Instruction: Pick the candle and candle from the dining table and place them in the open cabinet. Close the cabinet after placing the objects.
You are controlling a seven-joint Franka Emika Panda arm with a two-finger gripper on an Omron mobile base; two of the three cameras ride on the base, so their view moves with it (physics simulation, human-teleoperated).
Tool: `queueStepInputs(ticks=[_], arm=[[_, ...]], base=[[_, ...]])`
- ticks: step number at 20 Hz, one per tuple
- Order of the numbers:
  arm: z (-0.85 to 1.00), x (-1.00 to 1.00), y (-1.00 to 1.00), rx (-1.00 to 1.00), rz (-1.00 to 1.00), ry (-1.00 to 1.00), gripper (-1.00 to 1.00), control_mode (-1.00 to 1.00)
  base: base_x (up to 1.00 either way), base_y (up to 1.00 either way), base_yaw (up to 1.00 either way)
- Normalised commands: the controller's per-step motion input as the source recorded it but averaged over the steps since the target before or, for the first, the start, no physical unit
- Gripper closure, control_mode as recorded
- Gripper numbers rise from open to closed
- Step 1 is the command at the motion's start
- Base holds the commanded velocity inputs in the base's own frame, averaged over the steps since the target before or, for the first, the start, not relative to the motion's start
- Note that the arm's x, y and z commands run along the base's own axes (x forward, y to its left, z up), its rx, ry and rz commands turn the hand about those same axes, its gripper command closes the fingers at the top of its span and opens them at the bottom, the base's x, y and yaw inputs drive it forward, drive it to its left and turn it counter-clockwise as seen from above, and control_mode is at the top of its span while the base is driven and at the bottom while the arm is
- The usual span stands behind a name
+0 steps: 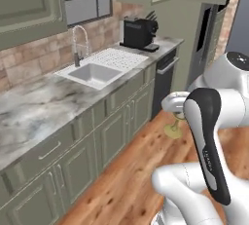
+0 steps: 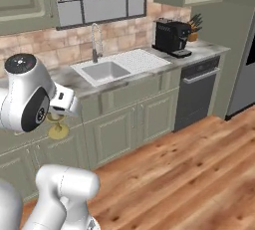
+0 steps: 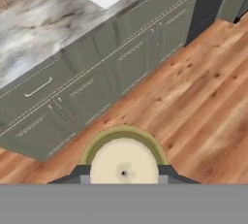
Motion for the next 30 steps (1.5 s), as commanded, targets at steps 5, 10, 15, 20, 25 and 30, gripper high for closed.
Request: queueStepInputs(ticks=[5,10,15,20,25,30], arm=[[0.0,0.0,0.0,0.0,0.0,0.0,1.0,1.0],[0.0,0.0,0.0,0.0,0.0,0.0,1.0,1.0],[0.0,0.0,0.0,0.0,0.0,0.0,1.0,1.0],[0.0,0.0,0.0,0.0,0.0,0.0,1.0,1.0],[0.0,0.0,0.0,0.0,0.0,0.0,1.0,1.0],[0.0,0.0,0.0,0.0,0.0,0.0,1.0,1.0]], base=[[1.0,-0.56,-0.04],[1.0,-0.98,-0.07],[1.0,-1.0,-0.09],[1.0,-1.0,-0.02],[1.0,-1.0,0.0],[1.0,-0.99,0.04]])
